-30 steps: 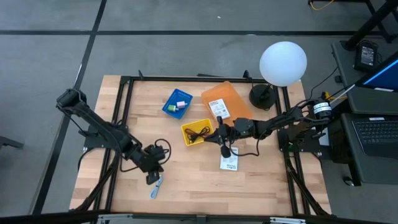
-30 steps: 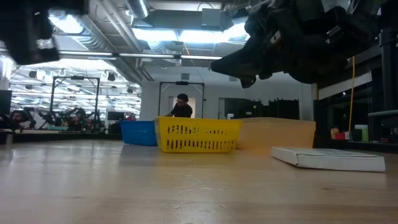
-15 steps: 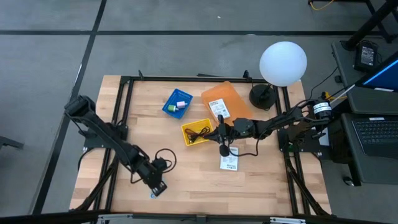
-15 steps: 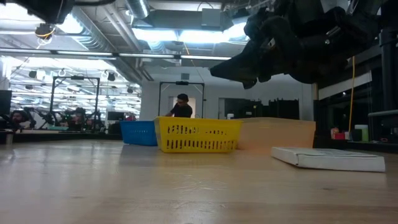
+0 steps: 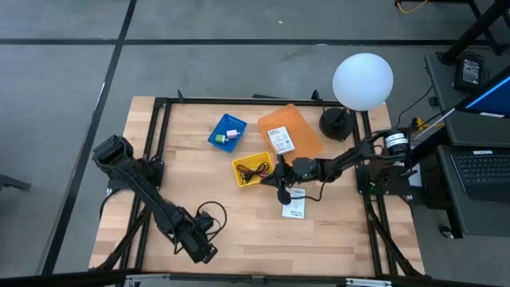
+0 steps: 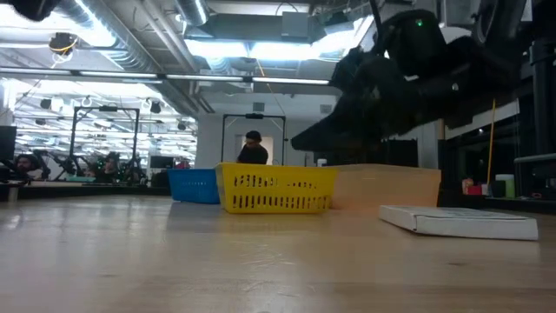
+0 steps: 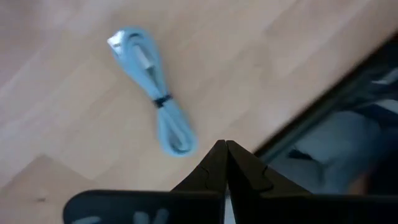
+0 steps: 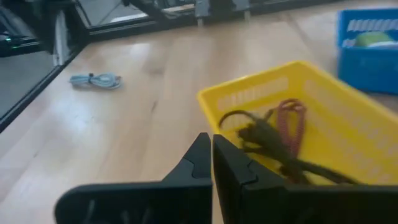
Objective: Pick and place items into bin
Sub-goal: Put the light blue USB cable into the yellow bin
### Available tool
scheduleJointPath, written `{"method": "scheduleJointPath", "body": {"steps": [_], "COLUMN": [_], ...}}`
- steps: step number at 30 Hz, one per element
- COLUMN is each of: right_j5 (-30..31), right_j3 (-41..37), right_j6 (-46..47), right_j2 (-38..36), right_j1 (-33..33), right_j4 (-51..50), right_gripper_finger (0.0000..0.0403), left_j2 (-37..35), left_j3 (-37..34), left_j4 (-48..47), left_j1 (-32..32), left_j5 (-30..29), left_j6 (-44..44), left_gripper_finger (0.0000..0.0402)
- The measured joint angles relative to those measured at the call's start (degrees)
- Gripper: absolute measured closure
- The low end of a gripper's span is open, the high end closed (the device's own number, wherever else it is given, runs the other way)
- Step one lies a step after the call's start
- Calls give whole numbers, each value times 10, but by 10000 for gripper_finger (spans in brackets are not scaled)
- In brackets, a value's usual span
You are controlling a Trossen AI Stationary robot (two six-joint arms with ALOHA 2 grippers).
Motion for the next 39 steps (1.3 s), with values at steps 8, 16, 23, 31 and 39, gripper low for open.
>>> {"method": "scheduleJointPath", "body": {"steps": [8,16,23,31,39], "right_j5": [-1,0,0,0,0], "right_j3": [10,30,31,31,31], "right_j6": [15,-15,-15,-13,-13], "right_j2": [71,71,71,70,70], "right_j1": [41,84,100,105,105], "right_j4": [120,127,125,126,126], "right_gripper_finger": [402,402,402,402,402], "left_j2": [32,35,35,35,35], "left_j3": [0,0,0,-5,-5], "left_j4": [-26,-53,-52,-56,-55], "left_j1": [-7,-13,-32,-60,-67], "left_j5": [-22,-104,-104,-115,-140], "left_j6": [0,-32,-74,-130,-129], "left_gripper_finger": [397,397,397,397,394]}}
